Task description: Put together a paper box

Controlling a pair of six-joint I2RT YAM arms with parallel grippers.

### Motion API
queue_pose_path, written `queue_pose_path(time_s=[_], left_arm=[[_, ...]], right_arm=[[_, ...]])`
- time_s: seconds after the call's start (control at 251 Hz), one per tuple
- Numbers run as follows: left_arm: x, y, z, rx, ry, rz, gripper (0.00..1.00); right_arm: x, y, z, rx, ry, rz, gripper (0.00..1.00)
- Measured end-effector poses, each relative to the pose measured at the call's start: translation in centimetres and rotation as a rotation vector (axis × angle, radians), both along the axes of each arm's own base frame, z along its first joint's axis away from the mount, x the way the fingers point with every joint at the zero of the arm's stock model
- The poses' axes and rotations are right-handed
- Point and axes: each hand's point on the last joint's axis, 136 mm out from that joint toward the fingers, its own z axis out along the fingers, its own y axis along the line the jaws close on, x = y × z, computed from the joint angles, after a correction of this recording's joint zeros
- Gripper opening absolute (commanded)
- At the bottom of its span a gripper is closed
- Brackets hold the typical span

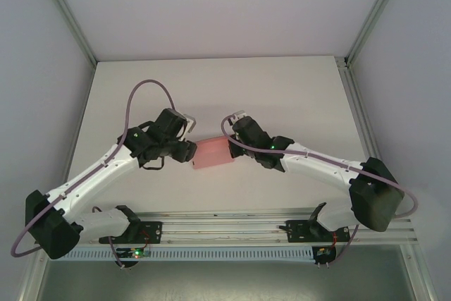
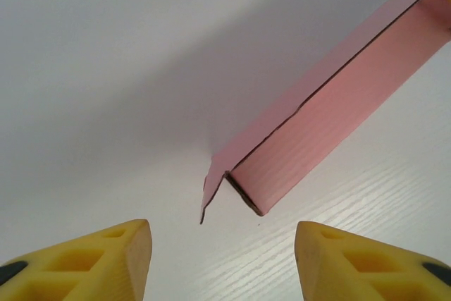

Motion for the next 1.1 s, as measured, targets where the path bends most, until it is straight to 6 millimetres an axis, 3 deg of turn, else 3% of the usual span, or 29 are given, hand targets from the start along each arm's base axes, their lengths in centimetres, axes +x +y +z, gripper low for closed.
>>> queue_pose_path(time_s=[0.156,0.471,0.742,1.101], left_arm=[[0.5,0.2,-1.9,0.048,0.047,0.034,0.44],[1.1,0.0,-3.7,0.067,0.104,0.078,0.0],[1.5,-0.4,-2.9,0.033,0.105,0.105,0.0],[2.3,0.4,-2.4,-0.254,0.309,0.343,0.0]], right_arm=[[0.0,0.0,0.0,-0.002,0.0,0.002,0.0],[-0.1,0.1,0.0,-0.007,0.004,0.013,0.0],[0.1,-0.1,-0.1,-0.055,-0.006,0.026,0.0],[0.0,1.1,-0.3,-0.19,-0.065,0.047,0.0]])
